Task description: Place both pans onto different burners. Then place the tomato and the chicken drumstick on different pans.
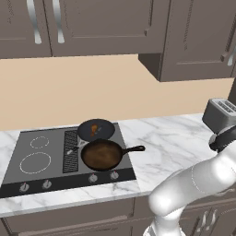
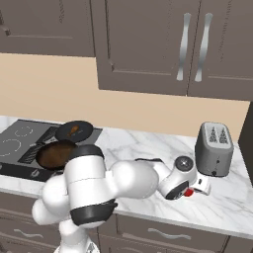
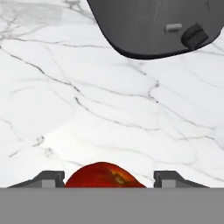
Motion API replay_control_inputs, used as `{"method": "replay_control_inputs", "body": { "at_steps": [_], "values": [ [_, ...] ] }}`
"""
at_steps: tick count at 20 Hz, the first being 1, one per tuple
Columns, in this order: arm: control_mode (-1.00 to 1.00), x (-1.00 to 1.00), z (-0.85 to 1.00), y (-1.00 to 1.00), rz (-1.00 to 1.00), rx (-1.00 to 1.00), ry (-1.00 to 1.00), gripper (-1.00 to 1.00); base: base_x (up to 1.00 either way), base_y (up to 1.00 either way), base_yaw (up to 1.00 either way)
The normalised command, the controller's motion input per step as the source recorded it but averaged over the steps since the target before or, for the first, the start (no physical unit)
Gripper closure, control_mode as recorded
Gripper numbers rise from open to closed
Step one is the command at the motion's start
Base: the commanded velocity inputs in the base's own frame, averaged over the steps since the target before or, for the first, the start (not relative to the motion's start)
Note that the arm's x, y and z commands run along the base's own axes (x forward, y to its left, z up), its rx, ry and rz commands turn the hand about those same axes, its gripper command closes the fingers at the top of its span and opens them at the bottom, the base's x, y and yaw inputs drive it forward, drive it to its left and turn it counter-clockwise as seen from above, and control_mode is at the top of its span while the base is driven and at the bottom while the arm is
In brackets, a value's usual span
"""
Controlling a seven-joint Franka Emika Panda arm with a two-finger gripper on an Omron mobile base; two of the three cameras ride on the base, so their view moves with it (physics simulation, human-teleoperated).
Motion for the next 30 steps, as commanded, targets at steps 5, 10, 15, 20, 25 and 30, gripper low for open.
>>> {"method": "replay_control_inputs", "body": {
  "at_steps": [5,10,15,20,25,30],
  "values": [
    [-1.00,-0.02,-0.02,-0.01,-0.01,0.00,0.02,1.00,0.00,0.00,0.00],
    [-1.00,-0.04,0.00,0.00,0.00,0.00,0.00,1.00,0.00,0.00,0.00],
    [-1.00,-0.13,0.31,0.04,0.01,0.00,-0.09,1.00,0.00,0.00,0.00],
    [-1.00,-0.15,0.52,0.23,0.03,-0.02,-0.14,1.00,0.00,0.00,0.00],
    [-1.00,-0.24,0.56,0.40,0.04,-0.06,-0.09,1.00,0.00,0.00,0.00],
    [-1.00,-0.18,0.59,0.43,0.07,-0.05,0.03,1.00,0.00,0.00,0.00]
  ]
}}
